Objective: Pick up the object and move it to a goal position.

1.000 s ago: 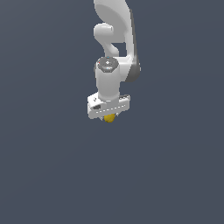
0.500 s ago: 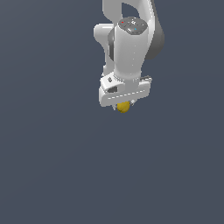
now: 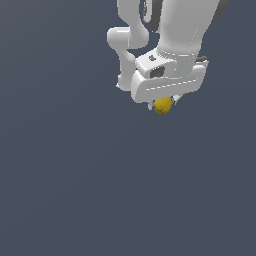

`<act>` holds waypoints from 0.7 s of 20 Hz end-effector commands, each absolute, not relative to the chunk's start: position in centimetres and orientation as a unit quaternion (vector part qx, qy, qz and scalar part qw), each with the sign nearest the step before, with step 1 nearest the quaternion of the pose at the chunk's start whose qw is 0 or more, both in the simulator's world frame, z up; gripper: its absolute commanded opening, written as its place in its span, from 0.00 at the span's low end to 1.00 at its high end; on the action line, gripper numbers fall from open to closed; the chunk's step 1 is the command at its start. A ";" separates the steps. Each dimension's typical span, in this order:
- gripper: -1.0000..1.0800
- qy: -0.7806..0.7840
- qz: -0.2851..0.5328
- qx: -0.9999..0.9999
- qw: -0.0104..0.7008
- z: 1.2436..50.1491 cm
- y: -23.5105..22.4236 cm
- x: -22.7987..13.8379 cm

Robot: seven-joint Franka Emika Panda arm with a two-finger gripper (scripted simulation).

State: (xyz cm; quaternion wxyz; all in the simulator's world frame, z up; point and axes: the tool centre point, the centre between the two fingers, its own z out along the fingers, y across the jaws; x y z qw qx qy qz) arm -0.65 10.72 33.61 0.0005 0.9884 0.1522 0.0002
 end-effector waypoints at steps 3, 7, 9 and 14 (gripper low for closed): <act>0.00 0.152 0.000 0.988 0.000 37.2 12.8 0.1; 0.00 0.152 0.000 0.988 0.000 39.5 14.3 0.6; 0.00 0.152 0.000 0.988 0.000 40.4 14.8 0.9; 0.00 0.152 0.000 0.988 0.000 42.0 15.7 1.3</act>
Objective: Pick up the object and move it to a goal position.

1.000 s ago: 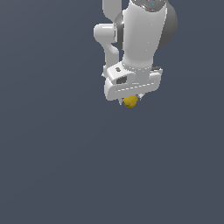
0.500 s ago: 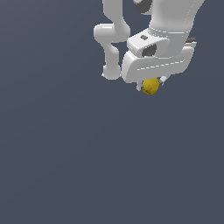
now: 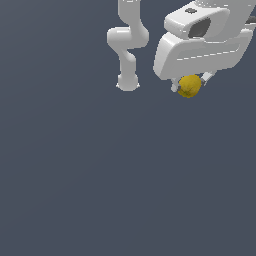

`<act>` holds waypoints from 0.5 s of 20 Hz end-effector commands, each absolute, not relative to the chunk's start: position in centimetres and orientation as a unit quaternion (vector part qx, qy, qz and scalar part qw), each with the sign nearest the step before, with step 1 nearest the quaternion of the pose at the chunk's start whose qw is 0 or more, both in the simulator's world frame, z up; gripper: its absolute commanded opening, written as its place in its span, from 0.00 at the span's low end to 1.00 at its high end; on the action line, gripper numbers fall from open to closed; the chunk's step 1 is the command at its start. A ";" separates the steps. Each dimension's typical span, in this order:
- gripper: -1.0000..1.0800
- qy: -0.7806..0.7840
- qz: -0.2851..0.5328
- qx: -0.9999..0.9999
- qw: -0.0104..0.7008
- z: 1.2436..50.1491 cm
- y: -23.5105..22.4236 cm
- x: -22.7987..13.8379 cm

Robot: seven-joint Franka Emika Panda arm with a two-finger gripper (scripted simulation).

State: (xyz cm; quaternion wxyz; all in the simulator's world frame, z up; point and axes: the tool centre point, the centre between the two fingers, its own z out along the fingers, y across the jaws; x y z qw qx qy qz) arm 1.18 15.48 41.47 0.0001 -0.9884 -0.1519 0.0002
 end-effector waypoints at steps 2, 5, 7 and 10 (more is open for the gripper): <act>0.00 -0.152 0.000 -0.988 0.000 42.4 16.0 1.4; 0.00 -0.152 0.000 -0.988 0.000 42.8 16.2 1.6; 0.00 -0.152 0.000 -0.988 0.000 42.9 16.3 1.6; 0.00 -0.152 0.000 -0.988 0.000 42.9 16.4 1.7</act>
